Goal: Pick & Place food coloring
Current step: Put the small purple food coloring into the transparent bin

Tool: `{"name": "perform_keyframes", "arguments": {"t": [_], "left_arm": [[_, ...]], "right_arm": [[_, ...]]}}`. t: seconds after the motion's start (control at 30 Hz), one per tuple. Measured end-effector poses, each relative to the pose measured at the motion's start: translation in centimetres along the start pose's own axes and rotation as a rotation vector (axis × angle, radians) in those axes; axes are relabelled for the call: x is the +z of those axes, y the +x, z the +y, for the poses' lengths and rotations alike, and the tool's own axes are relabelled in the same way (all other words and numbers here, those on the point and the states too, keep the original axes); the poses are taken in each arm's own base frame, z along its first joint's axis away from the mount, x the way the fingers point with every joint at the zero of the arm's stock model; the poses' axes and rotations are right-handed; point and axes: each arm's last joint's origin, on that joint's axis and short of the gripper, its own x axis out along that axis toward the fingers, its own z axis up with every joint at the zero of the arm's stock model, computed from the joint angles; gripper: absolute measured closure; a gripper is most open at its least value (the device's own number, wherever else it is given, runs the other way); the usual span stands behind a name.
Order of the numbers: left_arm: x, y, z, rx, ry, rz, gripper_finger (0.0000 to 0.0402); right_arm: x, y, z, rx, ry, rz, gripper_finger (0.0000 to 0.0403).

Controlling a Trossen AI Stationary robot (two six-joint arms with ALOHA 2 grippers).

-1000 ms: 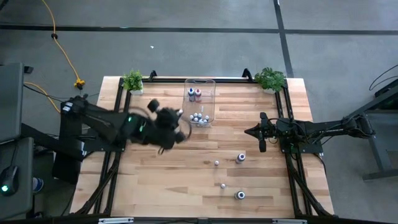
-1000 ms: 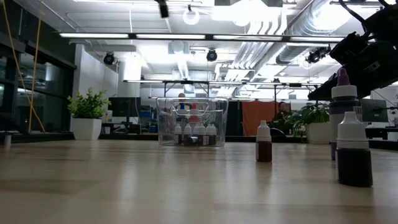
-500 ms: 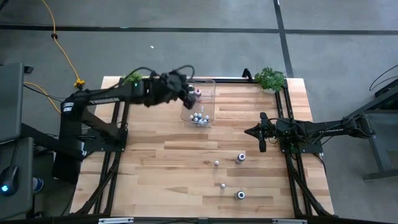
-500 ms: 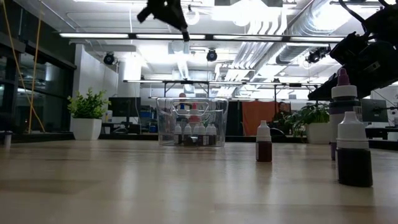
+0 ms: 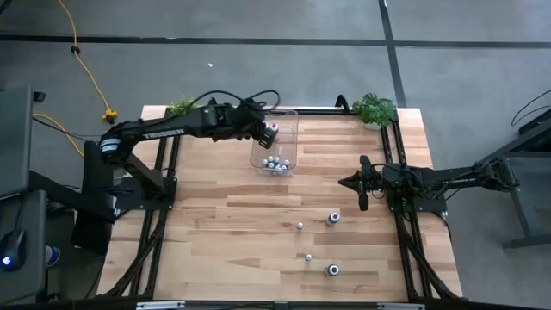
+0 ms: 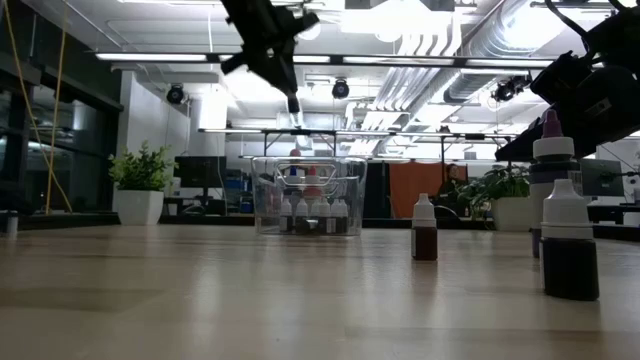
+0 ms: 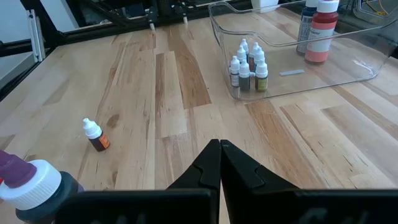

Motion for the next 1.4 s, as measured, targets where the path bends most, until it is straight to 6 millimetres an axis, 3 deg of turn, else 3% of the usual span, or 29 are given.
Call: {"name": "perform_keyframes", "arguments": {"t": [0.33, 0.6, 1.4], "left_arm": [[-2.3, 5.3, -1.2, 0.029, 0.144, 0.187, 0.0350], [-3.9, 8.2, -1.8, -0.007, 0.239, 0.306, 0.0350], [-5.1, 9.3, -1.9, -0.059, 0.254, 0.437, 0.0350]], "right_arm": [[0.0, 0.0, 0.0, 0.000, 0.000, 0.000, 0.0402], [0.0, 0.0, 0.0, 0.000, 0.000, 0.000, 0.0402], [0.0, 0.0, 0.0, 0.000, 0.000, 0.000, 0.0402]]}}
